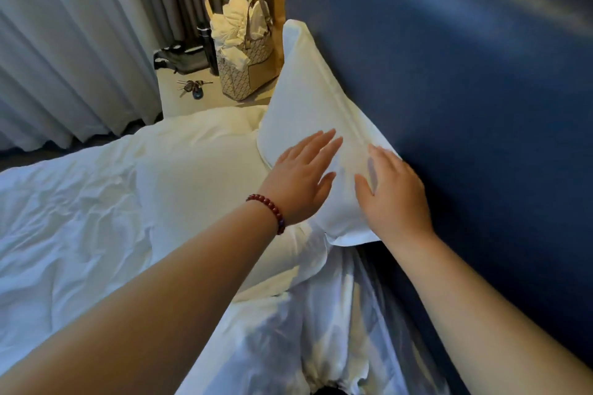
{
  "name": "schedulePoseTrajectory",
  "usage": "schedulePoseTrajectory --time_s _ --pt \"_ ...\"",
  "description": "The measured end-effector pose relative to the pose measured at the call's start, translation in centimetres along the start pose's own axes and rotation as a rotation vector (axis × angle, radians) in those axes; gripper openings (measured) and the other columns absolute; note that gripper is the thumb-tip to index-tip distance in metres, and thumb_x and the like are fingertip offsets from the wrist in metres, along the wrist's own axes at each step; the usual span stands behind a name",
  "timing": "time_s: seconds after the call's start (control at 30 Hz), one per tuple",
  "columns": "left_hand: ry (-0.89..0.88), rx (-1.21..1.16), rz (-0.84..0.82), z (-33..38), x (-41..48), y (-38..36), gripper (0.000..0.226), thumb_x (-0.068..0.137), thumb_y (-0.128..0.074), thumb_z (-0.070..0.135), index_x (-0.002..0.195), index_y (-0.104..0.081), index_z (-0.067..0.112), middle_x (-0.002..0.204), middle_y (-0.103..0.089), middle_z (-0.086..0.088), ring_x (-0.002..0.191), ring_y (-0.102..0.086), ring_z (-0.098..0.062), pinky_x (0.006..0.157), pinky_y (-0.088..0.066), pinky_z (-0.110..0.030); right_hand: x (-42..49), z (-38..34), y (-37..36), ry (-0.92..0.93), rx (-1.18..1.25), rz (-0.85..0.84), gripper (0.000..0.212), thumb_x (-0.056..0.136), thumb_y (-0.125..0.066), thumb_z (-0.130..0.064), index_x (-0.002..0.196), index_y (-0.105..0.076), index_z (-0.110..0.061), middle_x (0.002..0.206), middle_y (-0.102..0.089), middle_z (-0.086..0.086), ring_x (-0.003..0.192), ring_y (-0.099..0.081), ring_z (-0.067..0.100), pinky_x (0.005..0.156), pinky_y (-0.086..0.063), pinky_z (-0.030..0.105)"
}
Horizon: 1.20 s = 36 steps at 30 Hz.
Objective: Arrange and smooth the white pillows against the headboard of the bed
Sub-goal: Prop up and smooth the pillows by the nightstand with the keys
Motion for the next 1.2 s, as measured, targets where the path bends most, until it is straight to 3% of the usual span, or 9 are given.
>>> schedulePoseTrajectory --time_s 0.13,0.3,0.53,0.7,0.87,0.97,1.03,1.13,1.2 --pt "-0.199 0.132 -0.077 2.5 4.3 0.8 0.053 0.102 -0.034 0.035 0.152 -0.026 0.020 0.159 -0.026 -0.001 0.146 -0.022 -0.023 0.117 -0.018 -0.036 -1.3 1.9 -0.1 -0.061 0.086 -0.041 0.048 0.098 -0.050 -0.022 0.145 -0.043 -0.015 0.147 -0.047 0.005 0.133 -0.045 0.023 0.109 -0.041 0.040" --pt "-0.386 0.285 -0.208 3.3 7.3 -1.4 0.051 0.101 -0.031 0.045 0.144 -0.043 0.020 0.148 -0.045 -0.003 0.139 -0.036 -0.024 0.117 -0.021 -0.037 -2.1 3.0 -0.3 -0.054 0.172 -0.006 0.046 0.100 -0.047 -0.020 0.145 -0.043 -0.012 0.150 -0.043 0.005 0.137 -0.041 0.021 0.112 -0.034 0.031" --pt "-0.453 0.381 -0.122 1.7 7.9 -1.6 0.058 0.098 -0.028 0.055 0.129 -0.058 0.016 0.121 -0.061 -0.007 0.114 -0.054 -0.029 0.104 -0.039 -0.043 -2.1 3.3 -1.6 -0.045 0.305 0.111 0.047 0.099 -0.044 -0.038 0.137 -0.054 -0.012 0.144 -0.050 0.004 0.131 -0.046 0.017 0.110 -0.036 0.028" --pt "-0.443 0.376 -0.077 0.4 7.8 -0.7 0.058 0.098 -0.027 0.056 0.127 -0.058 0.017 0.120 -0.061 -0.006 0.114 -0.053 -0.029 0.105 -0.036 -0.042 -2.8 4.4 -0.5 -0.237 0.552 0.308 0.026 0.096 -0.059 -0.017 0.119 -0.067 -0.012 0.116 -0.062 -0.008 0.103 -0.050 -0.009 0.092 -0.036 0.002" --pt "-0.432 0.369 -0.061 -0.9 6.8 0.0 0.058 0.097 -0.028 0.057 0.125 -0.058 0.015 0.120 -0.061 -0.007 0.113 -0.054 -0.030 0.103 -0.038 -0.043 -4.5 5.6 -1.4 -0.566 0.795 0.295 0.010 0.094 -0.060 -0.019 0.090 -0.068 -0.022 0.087 -0.070 -0.008 0.080 -0.064 0.005 0.074 -0.054 0.030" --pt "-0.368 0.375 -0.070 -1.8 6.5 0.9 0.059 0.097 -0.027 0.057 0.127 -0.057 0.016 0.122 -0.061 -0.007 0.115 -0.053 -0.030 0.105 -0.036 -0.043 -6.2 6.1 -3.1 -0.885 1.111 0.290 0.012 0.094 -0.056 -0.011 0.095 -0.067 -0.016 0.093 -0.073 0.005 0.084 -0.071 0.018 0.079 -0.059 0.034" --pt "-0.334 0.372 -0.078 -2.1 6.4 1.4 0.059 0.097 -0.026 0.057 0.128 -0.056 0.017 0.123 -0.060 -0.006 0.117 -0.052 -0.029 0.107 -0.035 -0.042 -6.2 5.7 -2.9 -0.879 1.223 0.297 0.009 0.094 -0.059 -0.022 0.096 -0.064 -0.015 0.101 -0.072 0.004 0.088 -0.071 0.014 0.088 -0.057 0.038" --pt "-0.331 0.372 -0.094 -1.9 6.0 1.4 0.059 0.097 -0.026 0.057 0.129 -0.056 0.017 0.124 -0.060 -0.006 0.118 -0.051 -0.028 0.107 -0.034 -0.041 -5.1 3.2 -1.0 -0.571 1.082 0.244 0.062 0.070 -0.072 -0.056 0.121 -0.052 -0.027 0.125 -0.055 -0.007 0.112 -0.057 0.006 0.100 -0.048 0.032" --pt "-0.325 0.366 -0.108 -1.6 5.8 1.2 0.061 0.096 -0.025 0.058 0.129 -0.055 0.018 0.125 -0.060 -0.005 0.119 -0.051 -0.028 0.108 -0.034 -0.041 -4.0 1.1 -0.5 -0.352 0.764 0.202 0.093 0.064 -0.084 -0.046 0.142 -0.039 -0.026 0.145 -0.038 -0.005 0.128 -0.042 0.007 0.102 -0.037 0.018"
Point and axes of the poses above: each hand's wrist, its own x-axis towards the middle knuckle, its own y-axis out of the back of the hand, z = x × y, the point moved 7 cm from there along x, towards the middle knuckle
